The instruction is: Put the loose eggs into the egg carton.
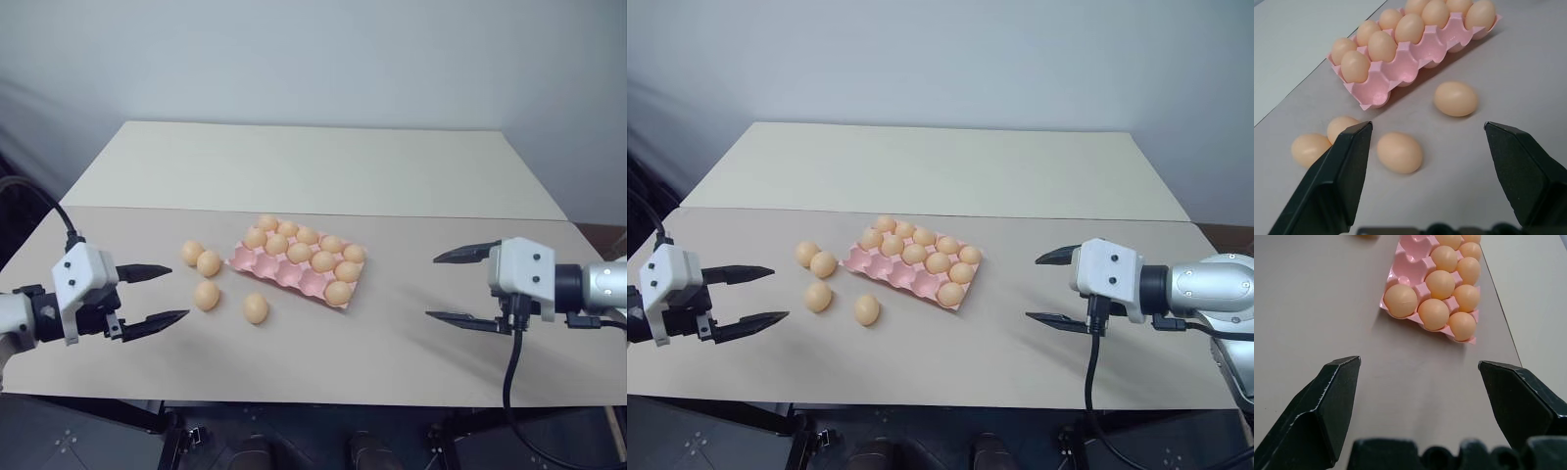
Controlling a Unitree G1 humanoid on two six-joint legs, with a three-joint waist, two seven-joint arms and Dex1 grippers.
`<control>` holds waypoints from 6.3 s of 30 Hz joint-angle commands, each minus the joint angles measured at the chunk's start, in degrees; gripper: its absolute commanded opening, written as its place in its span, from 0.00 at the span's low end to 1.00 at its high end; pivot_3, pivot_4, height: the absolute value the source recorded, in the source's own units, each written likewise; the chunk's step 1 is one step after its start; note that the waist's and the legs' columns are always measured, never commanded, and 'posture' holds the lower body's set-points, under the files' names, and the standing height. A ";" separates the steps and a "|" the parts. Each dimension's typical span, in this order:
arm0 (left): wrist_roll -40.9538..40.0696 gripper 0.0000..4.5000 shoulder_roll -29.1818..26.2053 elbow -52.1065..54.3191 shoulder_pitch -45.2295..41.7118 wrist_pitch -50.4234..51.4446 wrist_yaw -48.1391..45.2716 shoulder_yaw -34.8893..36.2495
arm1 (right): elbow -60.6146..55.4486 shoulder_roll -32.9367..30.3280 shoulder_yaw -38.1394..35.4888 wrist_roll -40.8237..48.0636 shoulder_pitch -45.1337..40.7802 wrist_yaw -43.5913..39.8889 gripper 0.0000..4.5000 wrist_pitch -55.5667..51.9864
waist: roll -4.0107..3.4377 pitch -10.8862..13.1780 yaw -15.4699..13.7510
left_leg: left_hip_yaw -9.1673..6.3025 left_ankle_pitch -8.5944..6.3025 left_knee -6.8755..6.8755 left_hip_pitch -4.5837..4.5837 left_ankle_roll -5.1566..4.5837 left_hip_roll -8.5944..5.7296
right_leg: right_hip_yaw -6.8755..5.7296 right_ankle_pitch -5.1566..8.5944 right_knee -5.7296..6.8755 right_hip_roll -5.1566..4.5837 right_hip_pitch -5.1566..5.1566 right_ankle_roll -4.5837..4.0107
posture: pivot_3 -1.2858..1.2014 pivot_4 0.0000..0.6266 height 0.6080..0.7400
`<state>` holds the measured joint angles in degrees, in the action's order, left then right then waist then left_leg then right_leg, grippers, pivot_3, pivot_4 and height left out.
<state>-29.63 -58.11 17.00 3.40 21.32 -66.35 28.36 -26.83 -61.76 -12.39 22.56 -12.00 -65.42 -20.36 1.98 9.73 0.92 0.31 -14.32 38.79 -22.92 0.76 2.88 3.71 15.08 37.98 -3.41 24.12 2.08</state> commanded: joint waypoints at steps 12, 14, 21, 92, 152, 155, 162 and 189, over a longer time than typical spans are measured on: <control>-1.35 0.88 -0.11 1.96 -0.86 0.63 1.79 2.14 | -1.02 -0.37 -0.64 -0.86 -0.56 0.79 1.00 0.81 | 0.00 0.00 -0.02 | 0.00 0.00 0.00 0.00 0.00 0.00 | 0.00 0.00 0.00 0.00 0.00 0.00 | 0.52 0.24 1.00; -1.37 0.88 0.10 1.85 -0.57 0.30 1.27 1.67 | -1.89 -0.13 -0.25 -0.31 -1.29 1.77 1.00 -0.81 | 0.00 0.00 -0.02 | 0.00 0.00 0.00 0.00 0.00 0.00 | 0.00 0.00 0.00 0.00 0.00 0.00 | 0.52 0.24 1.00; 0.27 0.88 -1.20 -2.62 -2.09 -1.54 -1.99 -2.21 | -5.05 3.85 8.77 3.33 -11.23 7.84 1.00 -14.57 | 0.00 0.00 0.40 | 0.00 0.00 -0.01 0.07 0.00 0.00 | 0.02 0.00 0.03 0.02 -0.02 -0.01 | 0.52 0.24 1.00; 3.60 0.89 -3.01 -1.60 4.13 -1.50 -2.15 1.63 | 15.11 48.59 42.23 -27.91 -33.66 12.89 0.51 -12.82 | -0.02 0.01 1.54 | -0.13 0.00 -0.05 -0.23 0.02 0.01 | -0.13 -0.01 0.07 0.01 0.25 -0.02 | 0.52 0.24 1.00; 5.17 0.89 -0.11 -12.57 4.42 -4.18 -2.10 4.12 | -10.46 16.52 14.88 -3.30 -13.49 2.96 0.99 -16.67 | -0.01 0.01 1.61 | -0.11 -0.01 -0.07 -0.09 0.00 0.02 | -0.14 0.00 0.00 -0.01 0.09 -0.02 | 0.52 0.24 1.00; 6.52 0.89 -0.01 -14.73 2.10 -5.18 -1.86 0.52 | -10.70 16.98 15.26 -3.36 -13.25 5.15 0.99 -16.62 | -0.01 0.01 1.48 | -0.12 -0.01 -0.07 -0.07 0.00 0.02 | -0.13 0.00 0.02 0.00 0.09 -0.02 | 0.52 0.24 1.00; 7.37 0.89 2.79 -18.97 -6.15 -6.05 -0.97 -7.45 | -11.03 17.57 17.13 -4.64 -12.63 10.08 0.99 -16.58 | 0.00 0.01 1.32 | -0.12 -0.01 -0.06 -0.15 0.01 0.00 | -0.14 0.00 0.01 0.00 0.13 -0.02 | 0.52 0.24 1.00; 13.10 1.00 12.51 -26.37 -17.91 -11.23 6.21 -19.22 | -12.90 15.02 17.84 -5.24 -11.33 15.06 1.00 -16.56 | 0.02 -0.01 1.13 | -0.16 -0.01 -0.01 -0.17 0.00 -0.02 | -0.14 -0.01 0.03 -0.01 0.11 -0.02 | 0.52 0.24 1.00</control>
<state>-17.05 -45.53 -9.03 -13.20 11.16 -60.88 9.52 -37.98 -46.17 6.12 17.21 -23.13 -50.93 -37.92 2.00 9.72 2.05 0.15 -14.33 38.79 -23.10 0.77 2.87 3.57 15.07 38.01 -3.42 24.22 2.06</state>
